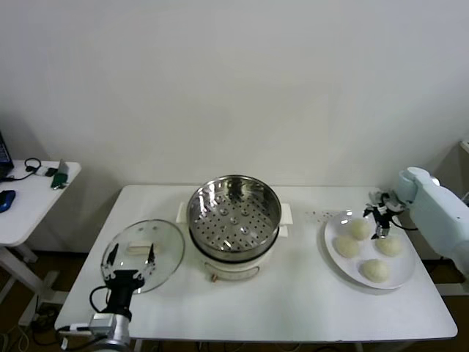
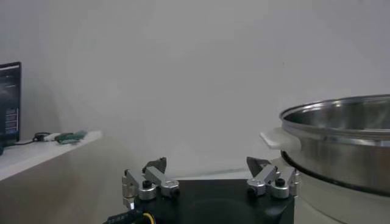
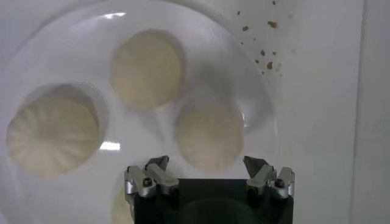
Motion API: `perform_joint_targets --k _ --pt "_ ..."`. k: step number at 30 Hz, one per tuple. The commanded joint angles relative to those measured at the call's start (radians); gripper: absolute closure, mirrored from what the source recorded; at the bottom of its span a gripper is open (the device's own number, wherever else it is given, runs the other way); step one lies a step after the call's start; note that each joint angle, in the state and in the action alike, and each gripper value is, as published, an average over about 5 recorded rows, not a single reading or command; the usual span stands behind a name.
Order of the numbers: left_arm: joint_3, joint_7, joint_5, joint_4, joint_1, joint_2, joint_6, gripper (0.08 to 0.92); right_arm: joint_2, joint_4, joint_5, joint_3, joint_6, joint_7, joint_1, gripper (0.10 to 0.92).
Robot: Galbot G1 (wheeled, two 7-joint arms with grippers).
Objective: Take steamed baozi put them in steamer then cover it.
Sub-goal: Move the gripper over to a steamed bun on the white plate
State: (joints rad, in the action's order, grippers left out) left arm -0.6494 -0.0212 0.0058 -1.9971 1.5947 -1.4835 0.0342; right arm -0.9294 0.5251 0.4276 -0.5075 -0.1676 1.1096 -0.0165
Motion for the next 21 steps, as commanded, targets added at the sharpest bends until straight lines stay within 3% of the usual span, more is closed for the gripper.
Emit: perform_joint_targets --k 1,10,21 --pt "-0.002 0.0 -0.002 0.001 0.001 -0.002 0.003 0.177 -0.059 -0.071 0.059 0.035 -0.022 -0.011 0.002 0.203" --pt "-0.008 0.0 -0.002 0.005 0.006 -0.002 0.007 0.177 -0.08 -0.105 0.084 0.065 -0.04 0.009 0.012 0.204" --pt "-0.011 0.0 -0.002 0.008 0.007 -0.004 0.009 0.177 -0.078 -0.11 0.097 0.064 -0.048 0.034 0.02 0.322"
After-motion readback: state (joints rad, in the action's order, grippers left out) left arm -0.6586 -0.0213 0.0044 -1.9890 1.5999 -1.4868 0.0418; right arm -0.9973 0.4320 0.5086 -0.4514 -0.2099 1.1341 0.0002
